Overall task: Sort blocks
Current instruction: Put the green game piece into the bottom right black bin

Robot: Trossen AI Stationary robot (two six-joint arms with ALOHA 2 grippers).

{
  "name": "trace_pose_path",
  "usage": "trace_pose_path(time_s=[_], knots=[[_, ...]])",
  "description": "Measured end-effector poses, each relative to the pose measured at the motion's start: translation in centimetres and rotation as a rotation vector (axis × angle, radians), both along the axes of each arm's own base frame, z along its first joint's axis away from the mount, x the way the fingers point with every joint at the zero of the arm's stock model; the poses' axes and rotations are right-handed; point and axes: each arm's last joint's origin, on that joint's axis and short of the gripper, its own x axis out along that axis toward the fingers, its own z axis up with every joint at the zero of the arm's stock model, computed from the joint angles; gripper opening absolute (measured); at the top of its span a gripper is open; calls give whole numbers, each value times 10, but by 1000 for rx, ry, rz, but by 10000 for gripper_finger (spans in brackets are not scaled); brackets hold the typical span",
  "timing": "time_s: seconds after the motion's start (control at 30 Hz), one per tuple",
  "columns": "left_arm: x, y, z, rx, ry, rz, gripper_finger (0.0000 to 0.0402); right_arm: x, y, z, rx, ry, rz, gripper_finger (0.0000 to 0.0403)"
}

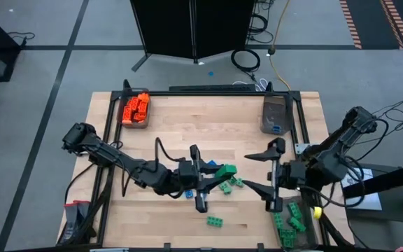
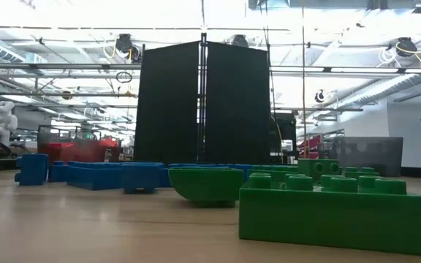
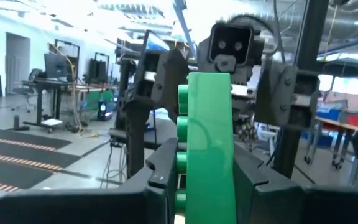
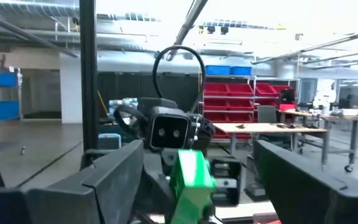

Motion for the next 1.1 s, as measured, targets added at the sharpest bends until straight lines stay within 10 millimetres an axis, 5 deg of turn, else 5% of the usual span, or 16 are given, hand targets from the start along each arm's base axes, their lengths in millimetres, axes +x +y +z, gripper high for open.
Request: trace_pose_path(time_s=[0.7,0.87,1.07,1.1], knots=[[1,0,-1,31,5,1,79,40,-16,-19,66,18,73,284],[1,0,-1,33,9,1,79,42,-17,-21,68,28,75,224],[1,0,-1,38,8,-17,79,42,-16,-20,54,23,102,70],[1,0,-1,40,11,-16,79,42,-16,-20,48,27,103,72]])
